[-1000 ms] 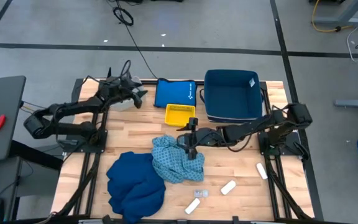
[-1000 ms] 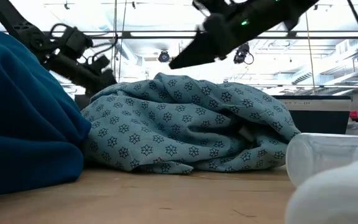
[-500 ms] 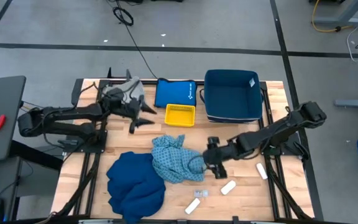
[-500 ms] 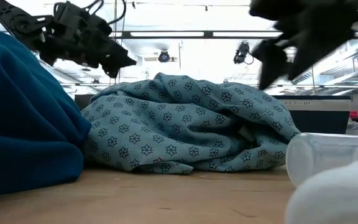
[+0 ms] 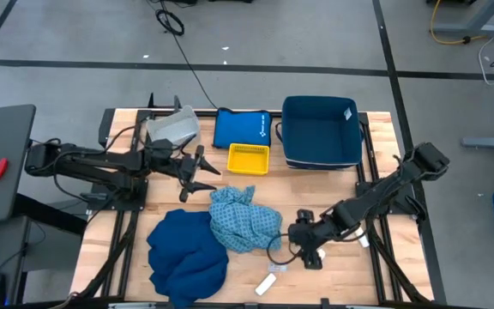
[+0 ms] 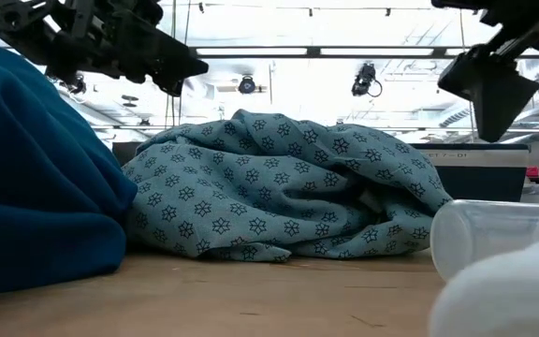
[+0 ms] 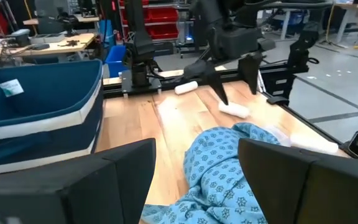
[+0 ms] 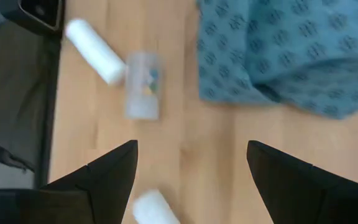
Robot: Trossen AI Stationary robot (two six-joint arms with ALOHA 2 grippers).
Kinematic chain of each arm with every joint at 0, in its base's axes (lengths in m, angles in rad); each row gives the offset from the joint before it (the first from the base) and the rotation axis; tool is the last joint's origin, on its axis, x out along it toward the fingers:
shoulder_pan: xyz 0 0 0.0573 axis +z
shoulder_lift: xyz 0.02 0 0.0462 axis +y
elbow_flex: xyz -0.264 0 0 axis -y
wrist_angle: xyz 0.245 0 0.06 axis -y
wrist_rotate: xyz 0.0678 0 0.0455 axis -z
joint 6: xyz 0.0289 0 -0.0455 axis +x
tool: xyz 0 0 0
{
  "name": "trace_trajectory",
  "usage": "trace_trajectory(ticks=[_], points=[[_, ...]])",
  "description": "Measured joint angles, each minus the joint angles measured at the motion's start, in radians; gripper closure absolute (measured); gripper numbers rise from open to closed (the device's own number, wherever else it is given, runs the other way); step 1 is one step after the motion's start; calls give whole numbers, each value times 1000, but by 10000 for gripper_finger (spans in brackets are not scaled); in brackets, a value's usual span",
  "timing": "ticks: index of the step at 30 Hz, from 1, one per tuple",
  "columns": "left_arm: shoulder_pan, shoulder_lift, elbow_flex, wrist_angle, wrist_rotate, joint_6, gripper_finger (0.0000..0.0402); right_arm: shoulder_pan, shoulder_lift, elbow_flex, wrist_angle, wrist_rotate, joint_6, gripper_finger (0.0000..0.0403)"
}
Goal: Pick & place medical supplies in basket/bin
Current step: Put the transparent pill bottle into the gray bin
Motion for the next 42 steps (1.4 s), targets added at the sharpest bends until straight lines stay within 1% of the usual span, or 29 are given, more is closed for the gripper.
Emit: trace_trajectory(ticks=[3,6,10,12,18,23,27,32,42], points=[[-13,0,0,5,-17,-1,170,6,72,63,34,-21,-1,94],[-21,0,0,5,-36,-4,170,13,156,147,-3,-39,-15,95],[-21,0,0,6,-45,-4,170,26,228,238,-75,-39,-6,103],[-21,0,0,6,-45,-4,171,35,250,246,-85,-38,15,112],[-21,0,0,5,-45,-3,171,69,309,248,-19,-44,111,142],[-21,0,0,8,-41,2,171,91,327,248,18,-38,161,158],[-21,0,0,10,-41,3,171,91,340,247,12,-10,173,160],[-21,0,0,8,-41,2,172,91,379,248,25,-7,154,160],[-21,0,0,13,-41,2,173,88,404,248,41,0,140,160]])
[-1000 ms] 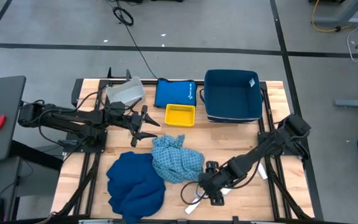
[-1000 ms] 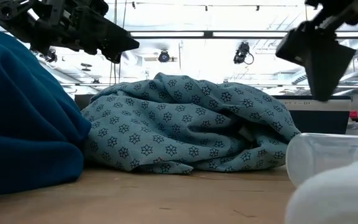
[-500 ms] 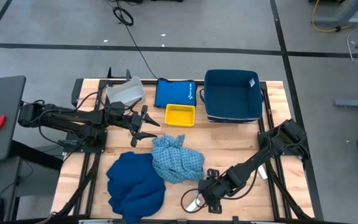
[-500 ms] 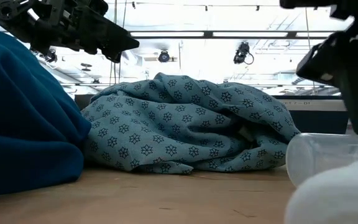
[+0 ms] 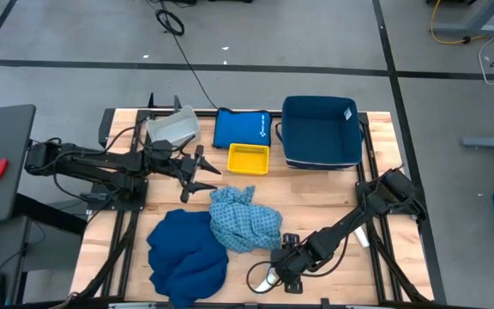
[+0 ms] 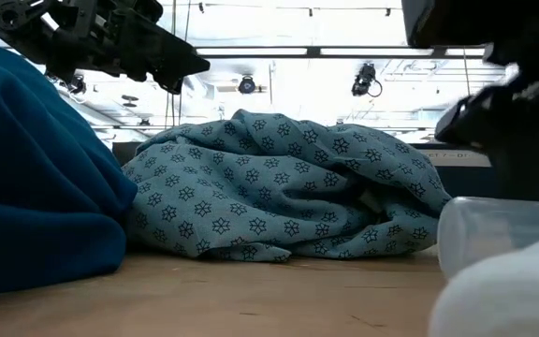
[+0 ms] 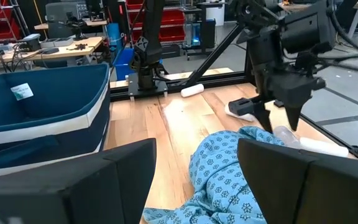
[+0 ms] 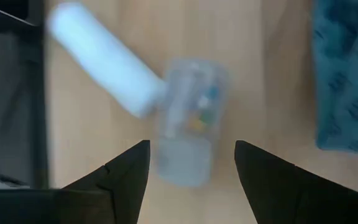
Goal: Pick & place medical supplies in basket/bin
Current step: Put the transparent pill bottle into the gray bin
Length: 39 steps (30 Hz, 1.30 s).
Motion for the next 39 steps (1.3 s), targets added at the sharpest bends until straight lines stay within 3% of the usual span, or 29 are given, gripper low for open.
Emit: trace_trajectory(ticks=[9,16,26,34,39], points=[[0,0,0,-1,0,-7,173,2,41,1,30,20,26,169],[0,0,0,2,0,-8,173,13,42,1,16,37,30,271],[0,0,0,4,0,-8,173,54,47,73,-89,62,7,271],[0,0,0,5,0,-7,173,87,46,228,-261,253,-22,271],[0,0,0,51,13,-1,173,87,45,266,-256,503,-119,271]])
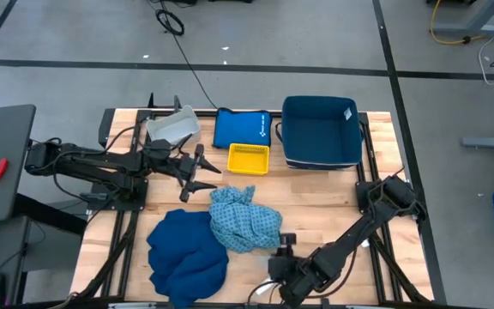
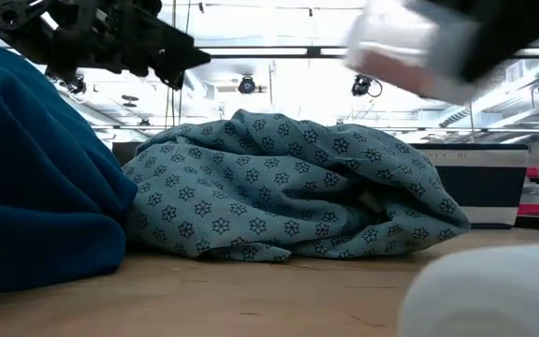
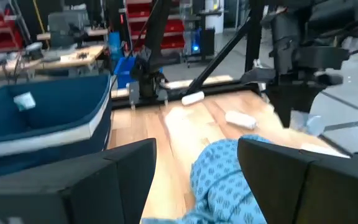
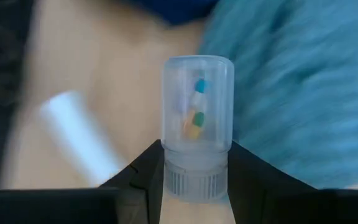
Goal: Pick & place medical supplies in basket/bin
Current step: Put the transparent pill bottle into the gray bin
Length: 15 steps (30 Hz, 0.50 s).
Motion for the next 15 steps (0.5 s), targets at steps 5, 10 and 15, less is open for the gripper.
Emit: trace_trajectory(ticks=[5,10,15], points=[[0,0,1,108,78,6,173,-35,0,-21,77,259,-127,271],[0,0,1,177,81,6,173,-95,0,-95,380,352,-393,271],[0,13,1,179,73,12,173,-174,-15,-196,713,296,-705,271]])
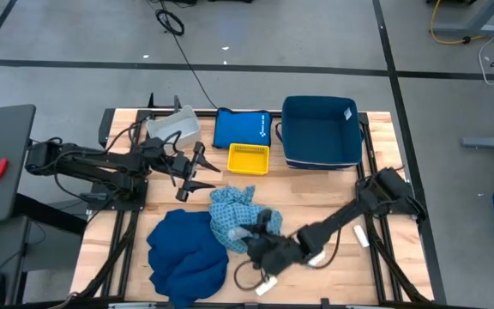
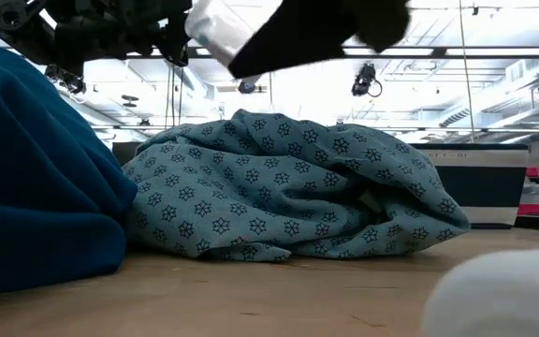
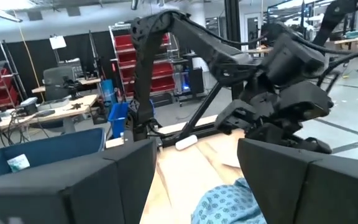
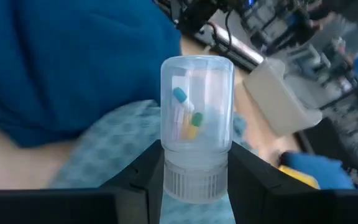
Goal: Pick & place medical supplies in basket/bin
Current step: Put the transparent pill bottle into the gray bin
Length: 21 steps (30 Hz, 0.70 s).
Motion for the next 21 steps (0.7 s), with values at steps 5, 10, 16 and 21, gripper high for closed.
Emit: trace_trajectory(ticks=[5,10,16,21], points=[[0,36,0,17,-27,4,173,-84,-89,-92,183,-11,-131,271],[0,78,0,71,-21,4,173,-168,-203,-249,556,-171,-186,271],[0,138,0,178,-4,-6,173,-275,-284,-483,933,-336,-171,271],[0,217,0,312,-31,-45,173,-359,-285,-586,1081,-476,-94,271]])
